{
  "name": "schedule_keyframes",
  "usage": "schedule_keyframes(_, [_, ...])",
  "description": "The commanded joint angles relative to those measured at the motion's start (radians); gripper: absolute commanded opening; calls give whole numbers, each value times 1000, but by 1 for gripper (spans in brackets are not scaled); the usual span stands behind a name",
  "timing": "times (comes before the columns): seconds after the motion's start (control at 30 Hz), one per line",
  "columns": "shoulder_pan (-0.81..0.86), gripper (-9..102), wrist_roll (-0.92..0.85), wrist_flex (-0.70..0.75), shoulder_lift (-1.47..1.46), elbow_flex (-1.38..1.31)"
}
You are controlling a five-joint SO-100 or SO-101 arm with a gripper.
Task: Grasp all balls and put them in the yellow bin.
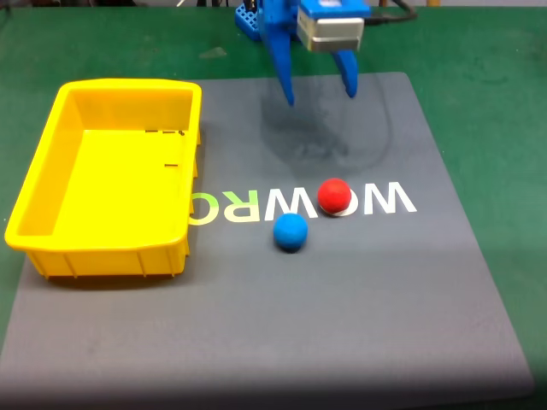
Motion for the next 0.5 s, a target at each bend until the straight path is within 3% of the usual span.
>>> schedule_keyframes(0.0, [2, 32, 8, -48, -75, -123])
schedule_keyframes(0.47, [-6, 32, 20, -124, -428, -333])
